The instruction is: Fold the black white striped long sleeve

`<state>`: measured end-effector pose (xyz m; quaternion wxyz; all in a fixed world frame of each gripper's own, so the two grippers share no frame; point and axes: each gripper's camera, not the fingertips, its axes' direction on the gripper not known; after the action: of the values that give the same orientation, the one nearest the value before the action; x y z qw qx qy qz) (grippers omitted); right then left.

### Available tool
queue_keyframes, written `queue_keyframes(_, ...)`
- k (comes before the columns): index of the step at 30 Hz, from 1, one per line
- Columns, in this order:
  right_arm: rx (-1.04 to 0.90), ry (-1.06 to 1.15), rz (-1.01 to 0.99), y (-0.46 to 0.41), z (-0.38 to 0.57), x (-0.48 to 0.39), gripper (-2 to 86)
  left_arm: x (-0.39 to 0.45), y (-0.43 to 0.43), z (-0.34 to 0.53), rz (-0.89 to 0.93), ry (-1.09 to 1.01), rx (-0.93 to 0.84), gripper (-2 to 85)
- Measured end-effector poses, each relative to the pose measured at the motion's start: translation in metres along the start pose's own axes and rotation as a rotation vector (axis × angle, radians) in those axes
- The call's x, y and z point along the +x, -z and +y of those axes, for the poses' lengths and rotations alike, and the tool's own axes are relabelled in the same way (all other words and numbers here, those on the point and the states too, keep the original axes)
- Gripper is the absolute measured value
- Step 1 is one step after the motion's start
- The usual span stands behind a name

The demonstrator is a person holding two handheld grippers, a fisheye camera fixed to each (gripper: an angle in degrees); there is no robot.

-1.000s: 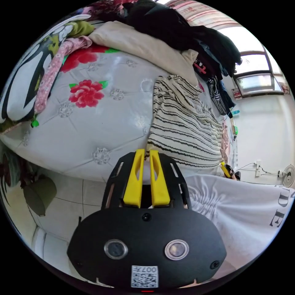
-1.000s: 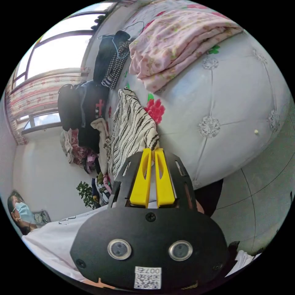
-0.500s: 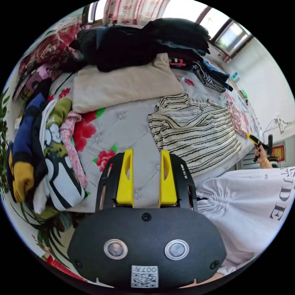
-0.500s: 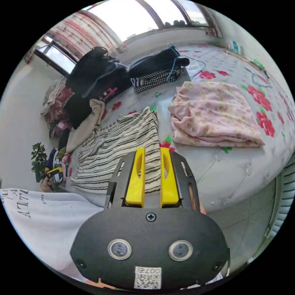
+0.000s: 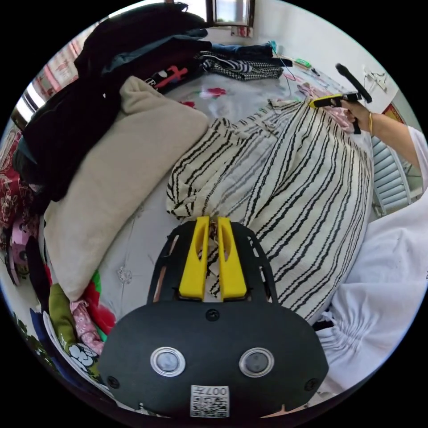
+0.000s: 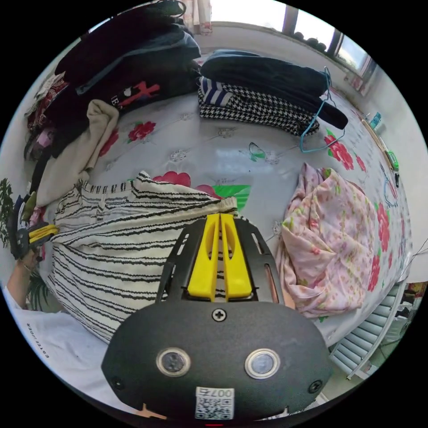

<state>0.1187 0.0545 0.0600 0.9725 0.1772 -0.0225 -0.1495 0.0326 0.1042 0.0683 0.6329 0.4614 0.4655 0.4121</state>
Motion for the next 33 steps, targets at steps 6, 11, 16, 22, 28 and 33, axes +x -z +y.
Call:
queue_keyframes(6, 0.209, -0.078, -0.072, 0.051, 0.006, 0.02, 0.1, -0.026, 0.045, -0.017, 0.071, 0.142, 0.143, -0.5)
queue_keyframes(11, 0.113, -0.231, -0.099, 0.021, -0.003, 0.051, 0.4, -0.048, 0.004, -0.054, 0.011, 0.217, 0.036, 5.3)
queue_keyframes(16, 0.128, -0.307, -0.173, 0.025, 0.032, 0.062, 2.6, -0.073, -0.025, -0.062, -0.021, 0.416, -0.08, 9.2)
queue_keyframes(22, 0.201, -0.389, -0.299, 0.064, 0.144, 0.084, 4.8, -0.099, 0.038, -0.001, 0.009, 0.631, 0.158, 6.5)
queue_keyframes(28, 0.098, -0.498, -0.349, 0.061, 0.238, 0.104, 6.2, -0.047, 0.016, -0.017, 0.343, 0.222, 0.074, 6.6)
queue_keyframes(33, 0.04, -0.57, -0.433, 0.038, 0.272, 0.108, 7.9, -0.057, -0.02, -0.062, 0.349, 0.205, 0.01, 6.3)
